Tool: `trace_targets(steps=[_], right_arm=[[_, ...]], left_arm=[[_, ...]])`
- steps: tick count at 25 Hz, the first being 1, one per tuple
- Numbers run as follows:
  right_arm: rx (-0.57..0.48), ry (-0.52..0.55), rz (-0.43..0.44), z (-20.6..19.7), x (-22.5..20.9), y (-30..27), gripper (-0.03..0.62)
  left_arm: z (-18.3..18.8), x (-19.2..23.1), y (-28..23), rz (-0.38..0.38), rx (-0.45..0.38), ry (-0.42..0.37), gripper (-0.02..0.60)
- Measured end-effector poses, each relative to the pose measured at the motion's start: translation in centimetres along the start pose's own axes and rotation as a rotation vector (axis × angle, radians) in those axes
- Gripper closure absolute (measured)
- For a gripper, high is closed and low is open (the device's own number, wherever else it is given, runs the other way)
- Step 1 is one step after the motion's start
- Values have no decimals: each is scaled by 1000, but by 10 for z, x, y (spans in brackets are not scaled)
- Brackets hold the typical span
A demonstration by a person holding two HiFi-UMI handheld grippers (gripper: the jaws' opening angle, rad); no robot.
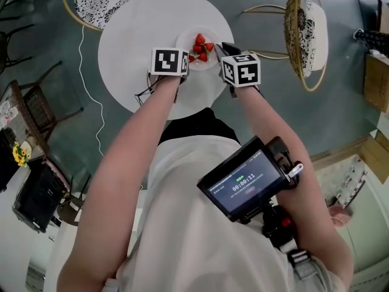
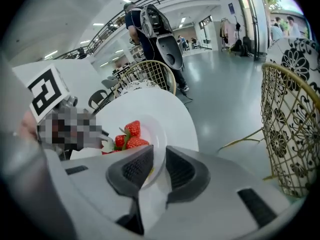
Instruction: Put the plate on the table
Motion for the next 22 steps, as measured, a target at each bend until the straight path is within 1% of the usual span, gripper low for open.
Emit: trace_targets(steps=[3,7,11,17,22], right_arm=[[-4,32,-12,2,2,0,538],[-59,63,-22,-3,1,5,539],[-99,28,-26,-10,1,12,539],[-130,-10,-45,-11,6,24,539],[-163,-29,24,-15,16,48,540]], left_arm=[[0,-1,0,10,-5,-5,484],[-3,-6,3,19,-3,-4,480],[-9,-4,11,21,-43,21,480],[-26,4,29,34,-83,67,480],[-46,-5,51,44,-111,81,480]])
Point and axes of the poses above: the fingertips, and each gripper's own axes: y backward along the fingers, x to its left, z out of its top, the point moved 10 cm from there along y, backward along the fingers, and after that the axes turned 11 degrees about -y, right-handed, at the moved point
